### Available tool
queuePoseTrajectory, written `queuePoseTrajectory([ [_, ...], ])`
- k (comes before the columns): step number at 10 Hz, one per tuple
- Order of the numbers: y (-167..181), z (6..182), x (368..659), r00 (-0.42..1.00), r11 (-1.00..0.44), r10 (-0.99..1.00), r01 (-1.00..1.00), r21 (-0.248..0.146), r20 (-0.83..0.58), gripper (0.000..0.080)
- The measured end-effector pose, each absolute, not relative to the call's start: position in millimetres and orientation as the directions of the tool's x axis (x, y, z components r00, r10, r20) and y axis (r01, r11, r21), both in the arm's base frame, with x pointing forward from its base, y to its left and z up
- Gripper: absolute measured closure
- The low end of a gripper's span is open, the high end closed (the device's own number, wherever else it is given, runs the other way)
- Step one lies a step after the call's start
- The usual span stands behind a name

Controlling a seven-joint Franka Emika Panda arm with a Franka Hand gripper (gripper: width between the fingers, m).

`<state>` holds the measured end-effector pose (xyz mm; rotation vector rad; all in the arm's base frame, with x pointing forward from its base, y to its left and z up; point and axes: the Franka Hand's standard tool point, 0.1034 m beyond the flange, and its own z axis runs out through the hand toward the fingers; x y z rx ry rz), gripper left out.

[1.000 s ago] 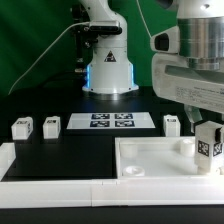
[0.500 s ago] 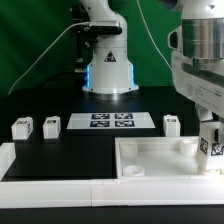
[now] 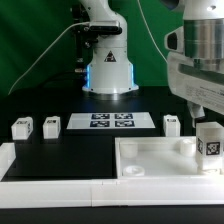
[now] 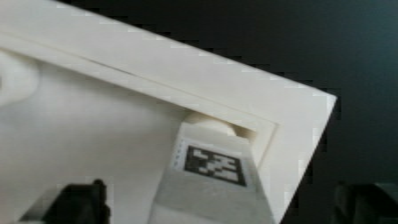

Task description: Assemble one leg

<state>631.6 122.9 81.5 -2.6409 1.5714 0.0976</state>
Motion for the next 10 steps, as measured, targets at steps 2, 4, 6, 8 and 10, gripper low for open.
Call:
queuePoseTrajectory([
  [2, 122.0, 81.4, 631.5, 0.655, -0.654, -0.751, -0.755, -0.042, -0.081, 0.0151],
  [4, 121.6, 81.4, 631.6, 0.823, -0.821, -0.564, -0.568, -0.061, -0.068, 0.0150],
  [6, 121.1, 81.7, 632.2, 0.930, -0.928, -0.365, -0.368, -0.067, -0.047, 0.0150],
  [8, 121.0, 82.0, 632.5, 0.985, -0.983, -0.168, -0.170, -0.069, -0.030, 0.0150],
  [10, 119.1, 81.9, 632.8, 0.999, -0.997, 0.050, 0.049, -0.065, -0.014, 0.0150],
])
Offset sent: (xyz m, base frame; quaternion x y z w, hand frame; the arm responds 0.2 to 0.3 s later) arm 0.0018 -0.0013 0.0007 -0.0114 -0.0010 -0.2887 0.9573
